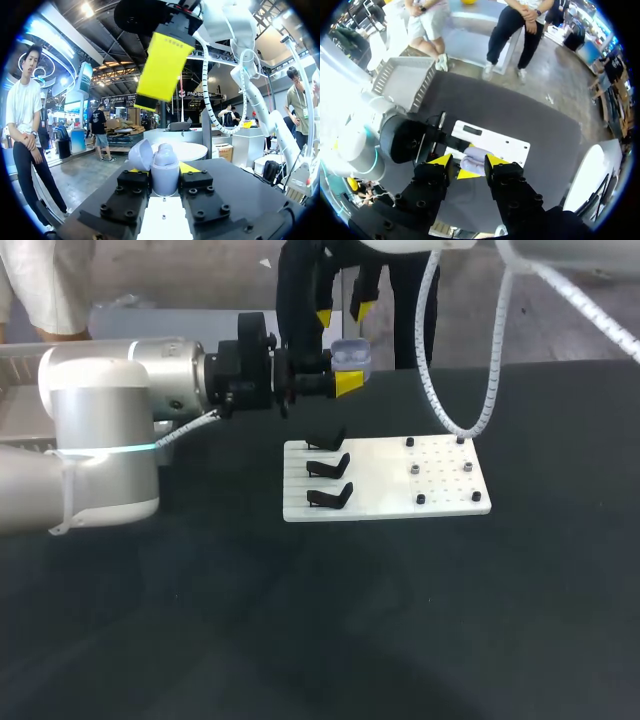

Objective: Pick up each earbud case from the left stands, insert the matching earbuds, close the lid, and place the case in the box.

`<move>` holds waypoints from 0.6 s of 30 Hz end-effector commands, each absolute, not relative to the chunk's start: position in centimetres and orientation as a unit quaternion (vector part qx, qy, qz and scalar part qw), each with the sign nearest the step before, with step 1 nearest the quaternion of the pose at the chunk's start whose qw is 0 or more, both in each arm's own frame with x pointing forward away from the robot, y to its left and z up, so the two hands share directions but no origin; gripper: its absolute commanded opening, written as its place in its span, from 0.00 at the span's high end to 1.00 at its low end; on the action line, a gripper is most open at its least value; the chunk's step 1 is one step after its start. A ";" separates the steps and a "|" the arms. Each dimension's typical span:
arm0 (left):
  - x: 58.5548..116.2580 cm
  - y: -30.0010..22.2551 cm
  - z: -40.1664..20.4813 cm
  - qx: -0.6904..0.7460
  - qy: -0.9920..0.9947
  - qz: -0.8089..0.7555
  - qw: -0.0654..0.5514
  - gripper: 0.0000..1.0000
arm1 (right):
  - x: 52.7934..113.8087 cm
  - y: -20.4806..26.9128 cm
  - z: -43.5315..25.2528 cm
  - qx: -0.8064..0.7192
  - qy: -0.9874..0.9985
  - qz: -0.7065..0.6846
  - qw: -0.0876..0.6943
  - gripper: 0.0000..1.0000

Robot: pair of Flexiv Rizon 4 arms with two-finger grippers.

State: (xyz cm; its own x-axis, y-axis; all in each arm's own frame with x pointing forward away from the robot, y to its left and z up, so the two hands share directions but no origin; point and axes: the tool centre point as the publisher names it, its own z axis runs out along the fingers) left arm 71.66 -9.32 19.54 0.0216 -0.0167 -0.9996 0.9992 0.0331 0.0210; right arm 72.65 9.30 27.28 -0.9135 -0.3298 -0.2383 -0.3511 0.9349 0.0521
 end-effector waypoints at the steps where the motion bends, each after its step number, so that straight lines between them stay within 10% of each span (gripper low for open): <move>1: 71.5 -9.3 19.5 0.491 0.498 -0.489 0.521 1.00 | 74.0 8.7 26.5 -0.167 0.976 0.054 0.126 0.59; 18: 71.5 -9.3 19.5 0.491 0.498 -0.489 0.521 1.00 | 77.1 6.7 22.8 -0.124 0.985 0.055 0.108 0.61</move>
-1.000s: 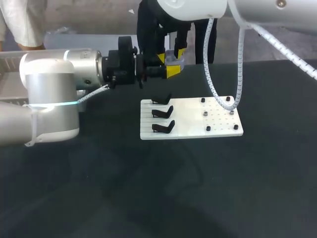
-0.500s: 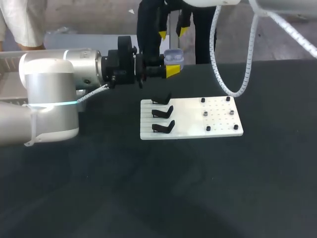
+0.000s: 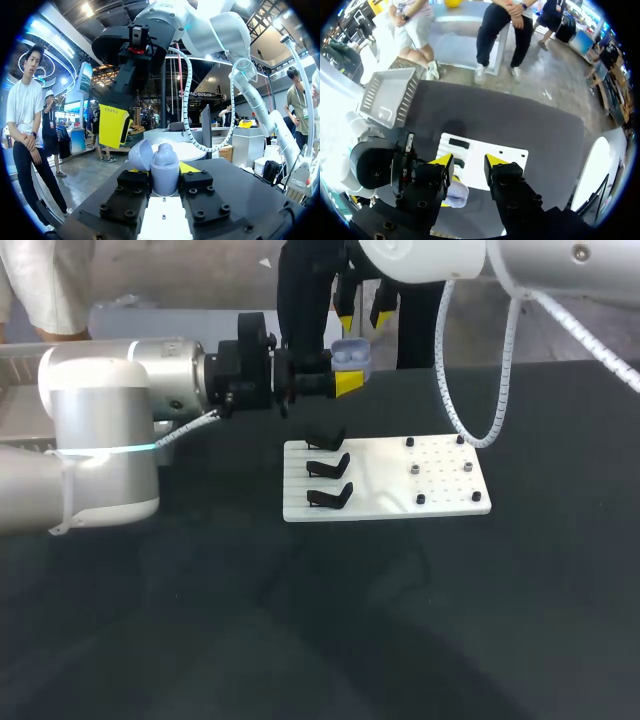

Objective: Pick up each earbud case from the left stands, insert the matching earbuds, close the lid, and place the case in the box.

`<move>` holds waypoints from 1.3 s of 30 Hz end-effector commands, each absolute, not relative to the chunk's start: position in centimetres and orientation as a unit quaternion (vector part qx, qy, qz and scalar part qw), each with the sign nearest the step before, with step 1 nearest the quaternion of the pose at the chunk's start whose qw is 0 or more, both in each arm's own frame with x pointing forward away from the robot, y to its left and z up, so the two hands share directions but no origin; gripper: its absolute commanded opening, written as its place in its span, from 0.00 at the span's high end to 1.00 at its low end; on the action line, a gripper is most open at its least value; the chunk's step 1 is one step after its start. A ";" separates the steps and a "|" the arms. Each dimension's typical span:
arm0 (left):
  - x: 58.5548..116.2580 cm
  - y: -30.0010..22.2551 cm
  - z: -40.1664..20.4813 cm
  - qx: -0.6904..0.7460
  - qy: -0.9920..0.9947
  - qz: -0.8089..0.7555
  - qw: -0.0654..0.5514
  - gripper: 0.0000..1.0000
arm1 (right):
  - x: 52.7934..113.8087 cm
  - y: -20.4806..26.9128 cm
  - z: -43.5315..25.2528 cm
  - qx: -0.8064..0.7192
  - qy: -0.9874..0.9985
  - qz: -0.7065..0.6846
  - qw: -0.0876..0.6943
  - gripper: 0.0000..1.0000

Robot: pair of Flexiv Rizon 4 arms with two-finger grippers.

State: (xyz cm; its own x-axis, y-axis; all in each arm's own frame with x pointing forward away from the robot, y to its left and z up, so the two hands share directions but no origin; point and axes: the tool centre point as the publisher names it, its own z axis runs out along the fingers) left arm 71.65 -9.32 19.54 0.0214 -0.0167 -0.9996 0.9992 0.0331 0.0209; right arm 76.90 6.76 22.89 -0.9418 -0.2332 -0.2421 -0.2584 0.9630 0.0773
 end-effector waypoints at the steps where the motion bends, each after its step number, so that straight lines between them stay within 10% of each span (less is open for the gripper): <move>1: 71.5 -9.3 19.5 0.491 0.498 -0.489 0.521 1.00 | 76.9 6.6 22.7 -0.123 0.985 0.055 0.108 0.61; 25: 71.5 -9.3 19.5 0.491 0.498 -0.489 0.521 1.00 | 72.4 4.8 24.7 -0.089 0.981 0.101 0.143 0.56; 26: 71.5 -9.3 19.5 0.491 0.498 -0.489 0.521 1.00 | 71.9 4.0 25.5 -0.078 0.976 0.140 0.149 0.51; 28: 72.0 -7.8 20.6 0.492 0.494 -0.480 0.532 1.00 | 70.9 3.0 26.2 -0.072 0.969 0.176 0.160 0.02; 39: 76.0 4.3 24.6 0.496 0.520 -0.376 0.585 1.00 | 65.5 1.3 26.1 -0.071 0.950 0.228 0.201 0.00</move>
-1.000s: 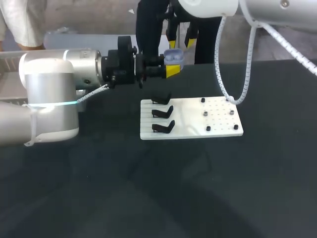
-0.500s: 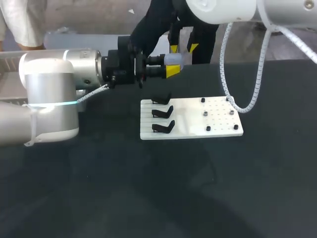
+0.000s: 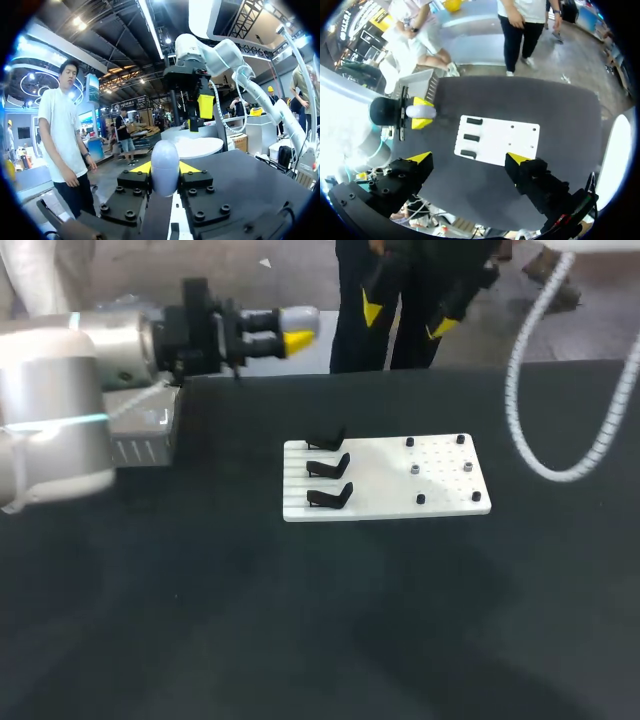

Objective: Pick up each earbud case from the left stands, insert the matching earbuds, close the lid, and place the case in the box.

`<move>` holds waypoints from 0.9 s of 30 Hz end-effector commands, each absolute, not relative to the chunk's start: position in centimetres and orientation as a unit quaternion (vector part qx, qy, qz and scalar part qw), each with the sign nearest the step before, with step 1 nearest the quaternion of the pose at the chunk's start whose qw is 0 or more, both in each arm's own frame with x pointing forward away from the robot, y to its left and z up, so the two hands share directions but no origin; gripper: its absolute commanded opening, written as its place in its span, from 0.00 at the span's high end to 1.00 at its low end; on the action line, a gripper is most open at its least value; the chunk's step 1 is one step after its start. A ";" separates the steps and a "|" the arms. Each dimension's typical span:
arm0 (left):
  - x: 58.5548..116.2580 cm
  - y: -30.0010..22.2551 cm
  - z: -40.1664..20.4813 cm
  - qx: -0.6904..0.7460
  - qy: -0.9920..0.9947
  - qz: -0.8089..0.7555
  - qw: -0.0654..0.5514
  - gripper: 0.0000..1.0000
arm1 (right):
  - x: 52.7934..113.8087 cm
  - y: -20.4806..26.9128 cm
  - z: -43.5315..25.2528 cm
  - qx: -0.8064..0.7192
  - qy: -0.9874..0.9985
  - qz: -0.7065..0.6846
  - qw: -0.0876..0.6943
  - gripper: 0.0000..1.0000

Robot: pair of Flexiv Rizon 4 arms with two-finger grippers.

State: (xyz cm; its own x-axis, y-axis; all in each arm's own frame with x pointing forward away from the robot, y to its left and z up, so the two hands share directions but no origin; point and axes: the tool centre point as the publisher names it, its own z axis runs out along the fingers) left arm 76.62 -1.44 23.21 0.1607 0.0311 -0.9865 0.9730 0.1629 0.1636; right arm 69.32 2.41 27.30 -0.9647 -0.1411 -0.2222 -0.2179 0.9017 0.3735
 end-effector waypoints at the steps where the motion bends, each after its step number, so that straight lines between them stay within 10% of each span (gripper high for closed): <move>1: 76.4 5.8 24.6 0.491 0.526 -0.370 0.588 1.00 | 65.0 1.4 25.6 -0.070 0.951 0.227 0.195 0.00; 27: 84.8 25.4 11.8 0.404 0.654 -0.271 0.579 1.00 | 58.4 2.6 21.4 0.021 0.968 0.206 0.144 0.00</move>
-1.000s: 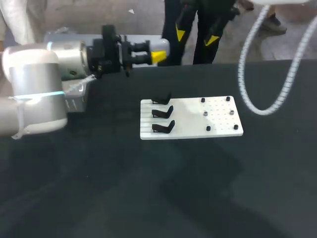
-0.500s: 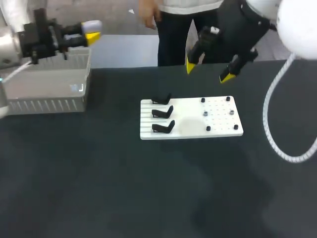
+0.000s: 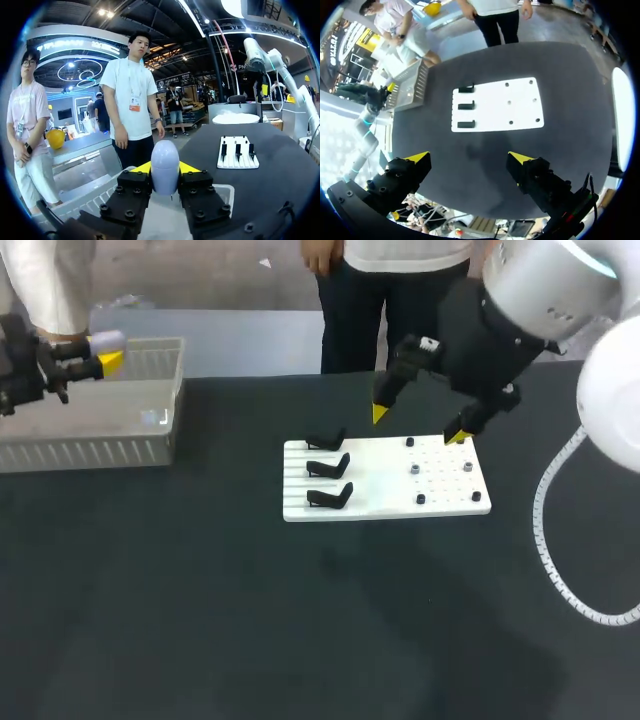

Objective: Pick up each earbud case from the left stands, insert the matching earbuds, close the lid, and place the case in the box.

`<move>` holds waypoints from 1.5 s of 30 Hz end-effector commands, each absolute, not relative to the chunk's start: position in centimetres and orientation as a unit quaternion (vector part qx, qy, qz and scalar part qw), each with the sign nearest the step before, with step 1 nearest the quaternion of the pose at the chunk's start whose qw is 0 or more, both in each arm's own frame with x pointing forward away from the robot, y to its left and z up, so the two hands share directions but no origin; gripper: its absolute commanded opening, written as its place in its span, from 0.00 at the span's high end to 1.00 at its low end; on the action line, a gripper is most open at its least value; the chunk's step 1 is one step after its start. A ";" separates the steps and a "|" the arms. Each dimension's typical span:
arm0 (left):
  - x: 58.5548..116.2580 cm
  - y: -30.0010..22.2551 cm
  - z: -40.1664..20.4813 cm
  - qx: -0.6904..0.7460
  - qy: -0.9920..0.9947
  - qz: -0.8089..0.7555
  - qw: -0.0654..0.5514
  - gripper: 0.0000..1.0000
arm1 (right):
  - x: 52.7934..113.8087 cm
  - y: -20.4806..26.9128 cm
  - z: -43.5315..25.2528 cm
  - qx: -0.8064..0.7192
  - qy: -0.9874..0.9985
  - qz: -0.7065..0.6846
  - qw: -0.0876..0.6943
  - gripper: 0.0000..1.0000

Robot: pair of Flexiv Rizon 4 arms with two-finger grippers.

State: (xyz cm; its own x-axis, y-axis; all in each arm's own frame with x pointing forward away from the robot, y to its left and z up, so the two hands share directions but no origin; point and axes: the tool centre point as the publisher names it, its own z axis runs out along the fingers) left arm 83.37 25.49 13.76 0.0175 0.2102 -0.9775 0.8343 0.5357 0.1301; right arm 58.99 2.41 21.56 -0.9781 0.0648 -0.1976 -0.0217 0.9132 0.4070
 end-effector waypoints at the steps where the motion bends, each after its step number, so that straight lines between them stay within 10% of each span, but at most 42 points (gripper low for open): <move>1: 85.0 25.5 11.1 0.402 0.661 -0.271 0.573 1.00 | 58.3 2.7 21.3 0.022 0.968 0.207 0.141 0.00; 7: 85.2 26.2 8.3 0.377 0.686 -0.289 0.551 1.00 | 58.2 3.3 20.9 0.017 0.967 0.215 0.135 0.00; 8: 85.2 26.2 8.1 0.376 0.690 -0.291 0.546 0.90 | 58.2 3.4 20.9 0.015 0.967 0.216 0.134 0.00; 11: 85.0 26.3 7.9 0.369 0.693 -0.293 0.546 0.09 | 58.2 3.3 20.9 0.011 0.966 0.220 0.135 0.00; 12: 84.8 26.3 7.9 0.368 0.693 -0.292 0.547 0.00 | 58.2 3.1 20.8 0.011 0.966 0.220 0.135 0.00; 45: 68.6 14.8 14.3 0.333 0.724 -0.264 0.543 0.00 | 58.6 -3.6 21.7 -0.201 0.913 0.301 0.189 0.00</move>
